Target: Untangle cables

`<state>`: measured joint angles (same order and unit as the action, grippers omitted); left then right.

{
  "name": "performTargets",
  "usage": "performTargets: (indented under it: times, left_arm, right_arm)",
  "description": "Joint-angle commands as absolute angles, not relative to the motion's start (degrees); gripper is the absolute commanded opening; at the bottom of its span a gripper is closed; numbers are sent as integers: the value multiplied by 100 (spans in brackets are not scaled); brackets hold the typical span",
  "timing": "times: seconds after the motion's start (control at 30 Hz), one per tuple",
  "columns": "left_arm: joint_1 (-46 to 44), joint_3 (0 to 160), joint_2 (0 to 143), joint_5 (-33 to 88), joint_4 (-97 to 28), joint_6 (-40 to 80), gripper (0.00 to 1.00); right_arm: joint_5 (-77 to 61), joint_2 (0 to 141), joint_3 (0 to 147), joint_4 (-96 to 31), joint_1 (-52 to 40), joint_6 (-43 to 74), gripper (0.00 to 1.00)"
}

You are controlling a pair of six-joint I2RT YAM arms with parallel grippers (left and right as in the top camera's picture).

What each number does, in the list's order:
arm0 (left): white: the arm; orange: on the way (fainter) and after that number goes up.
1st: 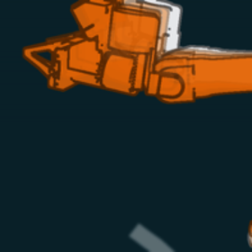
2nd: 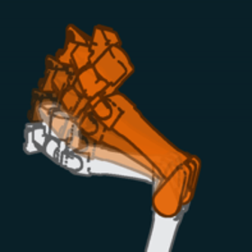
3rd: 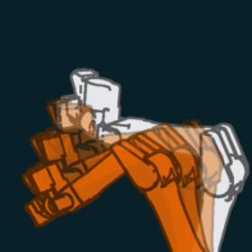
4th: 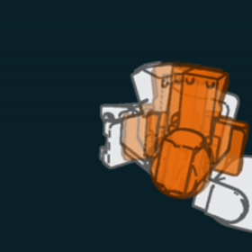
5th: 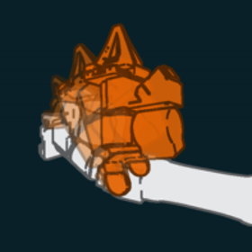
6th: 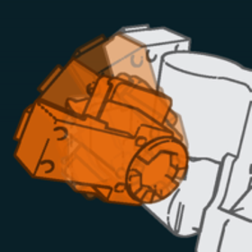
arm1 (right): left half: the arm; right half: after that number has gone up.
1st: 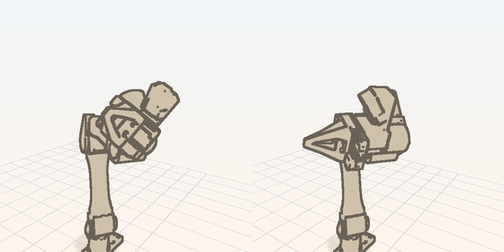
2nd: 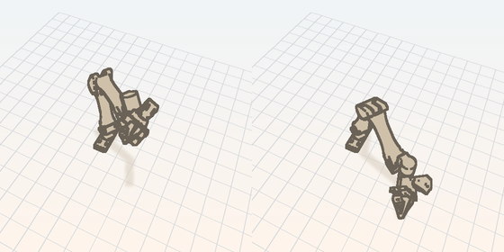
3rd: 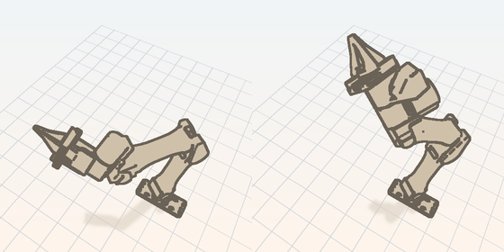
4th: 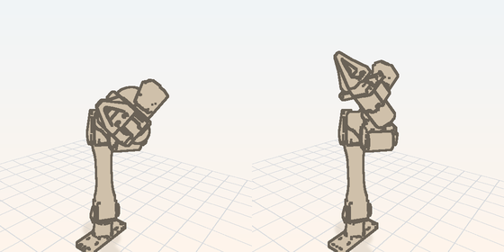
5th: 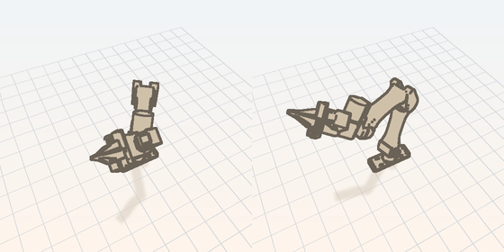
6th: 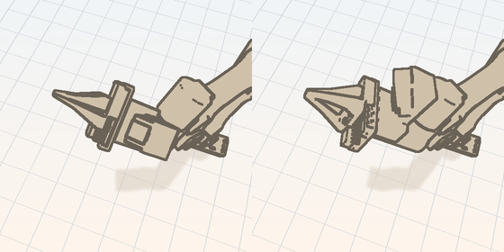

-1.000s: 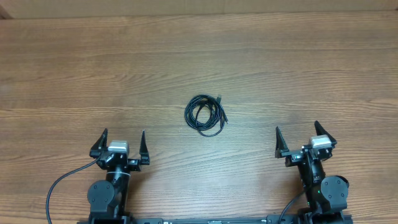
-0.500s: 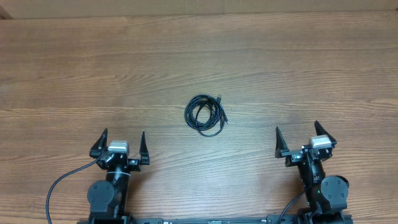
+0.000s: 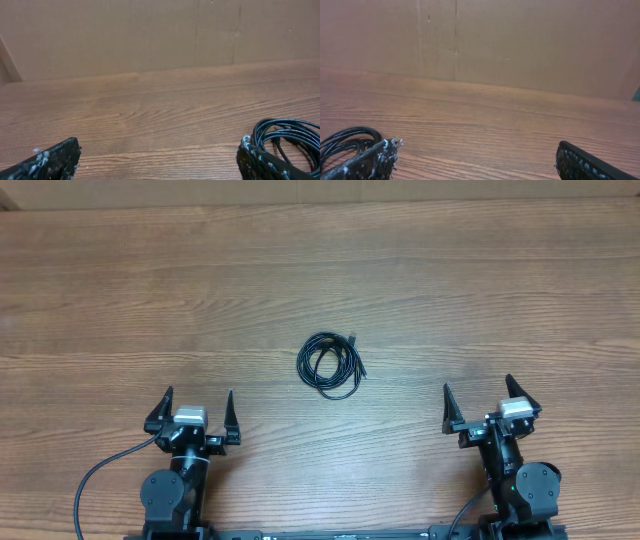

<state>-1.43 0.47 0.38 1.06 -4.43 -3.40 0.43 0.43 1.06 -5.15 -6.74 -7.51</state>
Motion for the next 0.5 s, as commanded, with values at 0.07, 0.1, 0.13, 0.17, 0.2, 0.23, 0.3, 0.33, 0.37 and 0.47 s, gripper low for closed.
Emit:
performTargets:
  times: [0.07,0.1,0.13,0.17,0.2,0.23,0.3,0.33,0.37,0.47]
  left_arm:
    - [-104,27,38,191,-445,-429,100]
    - [-104,27,38,191,-445,-429,100]
    - [-104,27,38,193,-443,-429,100]
    - [-104,27,38,193,-443,-429,100]
    - [-104,27,38,193,-443,-429,100]
    - [-104,27,38,191,-443,-427,99]
    - [-104,27,38,189,-445,-429,99]
    - [-104,27,38,191,-445,-427,100]
    - [-104,27,38,191,-445,-425,100]
    - [-104,80,38,189,-508,-263,99]
  right_arm:
    - [34,19,47,-480,-652,-735,100]
    - [34,19,47,-482,-652,-735,100]
    - [34,19,47,-482,-652,-733,100]
    - [34,19,47,-482,-652,-731,100]
    - [34,19,47,-482,-652,-731,100]
    - [36,19,47,-482,-652,-731,100]
    - [56,19,49,-482,-652,-563,100]
    - [113,19,49,-482,-652,-331,100]
    - [215,19,56,-482,-652,-64,100]
    - [545,19,115,-489,-652,550,100]
